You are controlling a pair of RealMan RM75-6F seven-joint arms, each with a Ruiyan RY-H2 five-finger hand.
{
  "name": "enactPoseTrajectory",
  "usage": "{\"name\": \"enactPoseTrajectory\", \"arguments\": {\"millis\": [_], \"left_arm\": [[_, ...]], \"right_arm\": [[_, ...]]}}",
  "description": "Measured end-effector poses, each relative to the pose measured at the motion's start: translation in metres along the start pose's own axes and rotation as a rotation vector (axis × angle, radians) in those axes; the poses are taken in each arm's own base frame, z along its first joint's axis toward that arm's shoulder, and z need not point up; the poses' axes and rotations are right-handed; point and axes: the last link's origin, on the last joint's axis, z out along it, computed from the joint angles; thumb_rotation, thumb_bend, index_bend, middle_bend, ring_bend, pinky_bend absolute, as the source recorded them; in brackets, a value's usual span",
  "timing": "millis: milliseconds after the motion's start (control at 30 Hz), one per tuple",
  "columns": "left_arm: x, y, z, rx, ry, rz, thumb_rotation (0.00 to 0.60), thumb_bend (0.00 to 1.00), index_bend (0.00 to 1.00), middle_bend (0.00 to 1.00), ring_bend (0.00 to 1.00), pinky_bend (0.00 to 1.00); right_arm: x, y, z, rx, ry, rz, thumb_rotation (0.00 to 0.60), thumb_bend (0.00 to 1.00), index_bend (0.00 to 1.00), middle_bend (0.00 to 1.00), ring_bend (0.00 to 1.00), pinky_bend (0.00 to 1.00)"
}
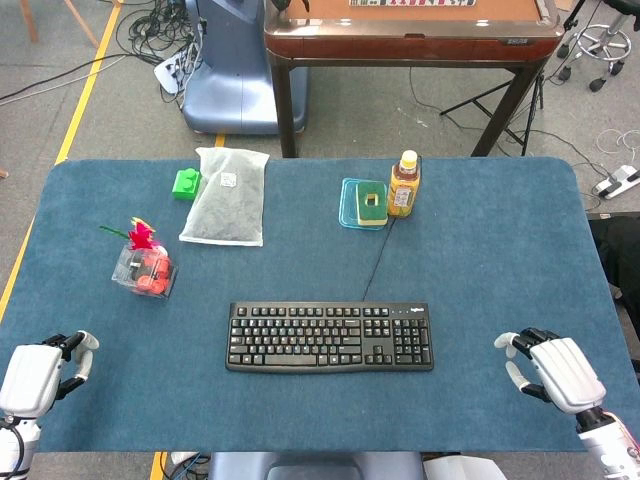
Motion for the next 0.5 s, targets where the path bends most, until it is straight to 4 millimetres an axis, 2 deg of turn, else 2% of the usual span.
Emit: {"name": "enactPoseTrajectory", "arguments": {"millis": [100,267,500], "left_arm": [[0.0007,0.0004,0.0,-0.005,0.0,-0.003,0.6,0.44,0.5,0.48,0.42,0.64],[-0.001,-0.0005,-0.0001,-0.011,-0.015,0.003,0.6,0.44,0.51,0.48,0.42,0.64],[-0.0032,-0.001,0.0005,-0.004,-0.032,0.005,0.6,0.44,0.51,0.47,0.42,0.64]], "right_arm": [[-0.0009,0.0003,0.0004,-0.003,-0.004,-0.002,0.6,0.47,0.41,0.51,0.38,0.48],[-0.0007,0.0002,0.0015,-0.004,-0.002,0.002,0.6,0.47,0.41,0.51,0.38,0.5],[-0.0017,-0.0033,0.008,0.018,0.002,0.007,0.6,0.47,0.41,0.51,0.39,0.7]]}}
